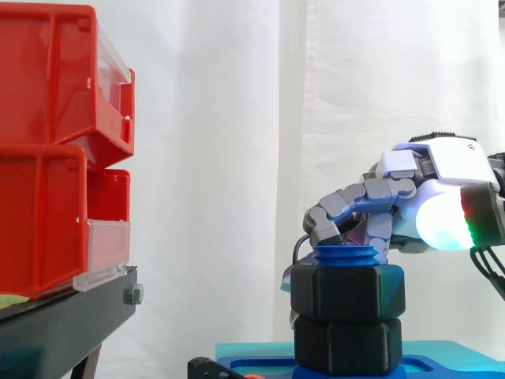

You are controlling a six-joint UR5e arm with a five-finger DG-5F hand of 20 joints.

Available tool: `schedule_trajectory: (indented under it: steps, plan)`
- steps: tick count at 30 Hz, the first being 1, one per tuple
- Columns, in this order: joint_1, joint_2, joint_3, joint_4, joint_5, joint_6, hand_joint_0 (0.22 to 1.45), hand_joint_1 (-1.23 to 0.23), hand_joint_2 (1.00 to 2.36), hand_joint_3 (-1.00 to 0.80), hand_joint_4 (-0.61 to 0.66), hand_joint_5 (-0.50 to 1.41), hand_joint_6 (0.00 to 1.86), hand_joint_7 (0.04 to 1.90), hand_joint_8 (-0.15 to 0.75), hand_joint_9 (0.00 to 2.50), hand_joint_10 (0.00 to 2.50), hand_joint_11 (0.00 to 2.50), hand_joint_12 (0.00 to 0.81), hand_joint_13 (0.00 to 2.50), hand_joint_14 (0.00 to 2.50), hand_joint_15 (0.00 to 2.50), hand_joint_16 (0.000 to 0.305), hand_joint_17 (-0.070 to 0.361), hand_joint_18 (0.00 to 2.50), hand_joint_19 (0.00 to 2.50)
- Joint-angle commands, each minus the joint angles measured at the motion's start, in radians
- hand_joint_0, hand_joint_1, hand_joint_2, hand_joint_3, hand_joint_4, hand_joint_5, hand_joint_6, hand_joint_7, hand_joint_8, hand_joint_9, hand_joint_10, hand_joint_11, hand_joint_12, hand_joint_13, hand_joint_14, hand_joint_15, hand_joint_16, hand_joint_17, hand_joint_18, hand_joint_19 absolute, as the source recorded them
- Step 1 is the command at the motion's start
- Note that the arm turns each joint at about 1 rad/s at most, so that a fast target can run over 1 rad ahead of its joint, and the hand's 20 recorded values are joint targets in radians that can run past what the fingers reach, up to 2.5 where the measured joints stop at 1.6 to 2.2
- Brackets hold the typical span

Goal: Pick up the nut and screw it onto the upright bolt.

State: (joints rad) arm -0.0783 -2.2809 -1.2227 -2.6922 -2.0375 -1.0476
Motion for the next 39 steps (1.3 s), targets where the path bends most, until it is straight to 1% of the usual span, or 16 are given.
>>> schedule_trajectory:
  steps: [1, 4, 7, 9, 10, 11, 17, 18, 21, 25, 30, 31, 34, 35, 37, 39]
  plan:
    - [-0.008, 0.000, 0.000, 0.000, -0.009, 0.000, 0.50, -0.45, 1.00, -0.50, 0.22, 0.06, 0.50, 1.43, 0.305, 1.18, 0.00, 0.00, 0.357, 0.76, 0.00, 0.00, 0.057, 0.129, 0.49, 0.00]
    - [-0.009, 0.000, 0.000, 0.000, -0.010, 0.000, 0.50, -0.45, 1.00, -0.50, 0.23, 0.05, 0.50, 1.41, 0.309, 1.18, 0.00, 0.00, 0.360, 0.76, 0.00, 0.00, 0.058, 0.129, 0.49, 0.00]
    - [-0.014, 0.000, 0.000, 0.000, -0.017, 0.000, 0.49, -0.44, 1.00, -0.50, 0.26, 0.03, 0.51, 1.31, 0.313, 1.15, 0.00, 0.00, 0.368, 0.75, 0.00, 0.00, 0.058, 0.132, 0.49, 0.00]
    - [-0.015, 0.001, 0.000, 0.000, -0.021, 0.000, 0.49, -0.43, 1.00, -0.50, 0.31, -0.01, 0.51, 1.15, 0.320, 1.13, 0.00, 0.00, 0.373, 0.74, 0.00, 0.00, 0.059, 0.133, 0.48, 0.00]
    - [-0.017, 0.001, 0.000, 0.000, -0.023, 0.000, 0.49, -0.43, 1.00, -0.50, 0.31, -0.01, 0.51, 1.13, 0.322, 1.13, 0.00, 0.00, 0.374, 0.74, 0.00, 0.00, 0.060, 0.134, 0.48, 0.00]
    - [-0.018, 0.001, 0.000, 0.000, -0.024, 0.000, 0.48, -0.43, 1.00, -0.50, 0.33, -0.03, 0.51, 1.05, 0.323, 1.13, 0.00, 0.00, 0.379, 0.74, 0.00, 0.00, 0.060, 0.135, 0.48, 0.00]
    - [-0.028, 0.001, 0.015, -0.003, -0.043, 0.001, 0.47, -0.43, 1.00, -0.50, 0.30, -0.08, 0.50, 0.84, 0.323, 1.05, 0.00, 0.00, 0.393, 0.71, 0.00, 0.00, 0.062, 0.140, 0.45, 0.00]
    - [-0.032, 0.001, 0.025, -0.003, -0.053, 0.001, 0.47, -0.43, 1.00, -0.50, 0.29, -0.09, 0.50, 0.81, 0.321, 1.04, 0.00, 0.00, 0.394, 0.70, 0.00, 0.00, 0.063, 0.141, 0.44, 0.00]
    - [-0.041, 0.001, 0.045, -0.009, -0.072, 0.001, 0.47, -0.43, 1.00, -0.50, 0.28, -0.10, 0.50, 0.77, 0.323, 1.01, 0.00, 0.00, 0.398, 0.70, 0.00, 0.00, 0.063, 0.142, 0.43, 0.00]
    - [-0.051, 0.003, 0.060, -0.024, -0.084, -0.002, 0.47, -0.43, 1.00, -0.50, 0.29, -0.10, 0.50, 0.76, 0.323, 1.01, 0.00, 0.00, 0.397, 0.69, 0.00, 0.00, 0.063, 0.142, 0.43, 0.00]
    - [-0.058, 0.006, 0.066, -0.046, -0.093, -0.005, 0.47, -0.43, 1.00, -0.50, 0.29, -0.10, 0.50, 0.76, 0.329, 1.00, 0.00, 0.00, 0.397, 0.69, 0.00, 0.00, 0.064, 0.144, 0.43, 0.00]
    - [-0.063, 0.014, 0.071, -0.061, -0.096, -0.009, 0.47, -0.44, 1.00, -0.50, 0.29, -0.10, 0.50, 0.76, 0.329, 1.00, 0.00, 0.00, 0.399, 0.69, 0.00, 0.00, 0.065, 0.146, 0.44, 0.00]
    - [-0.064, 0.035, 0.071, -0.098, -0.095, -0.025, 0.47, -0.44, 1.00, -0.50, 0.30, -0.10, 0.50, 0.77, 0.331, 0.99, 0.00, 0.00, 0.399, 0.69, 0.00, 0.00, 0.065, 0.147, 0.43, 0.00]
    - [-0.066, 0.049, 0.071, -0.118, -0.096, -0.037, 0.47, -0.44, 1.00, -0.50, 0.30, -0.10, 0.50, 0.77, 0.330, 0.99, 0.00, 0.00, 0.402, 0.69, 0.00, 0.00, 0.066, 0.148, 0.43, 0.00]
    - [-0.067, 0.057, 0.071, -0.140, -0.095, -0.052, 0.47, -0.44, 1.00, -0.50, 0.29, -0.11, 0.50, 0.77, 0.333, 0.97, 0.00, 0.00, 0.409, 0.67, 0.00, 0.00, 0.067, 0.151, 0.41, 0.00]
    - [-0.071, 0.069, 0.071, -0.179, -0.092, -0.083, 0.48, -0.45, 1.00, -0.50, 0.30, -0.11, 0.50, 0.77, 0.326, 0.94, 0.00, 0.00, 0.411, 0.66, 0.00, 0.00, 0.067, 0.151, 0.39, 0.00]
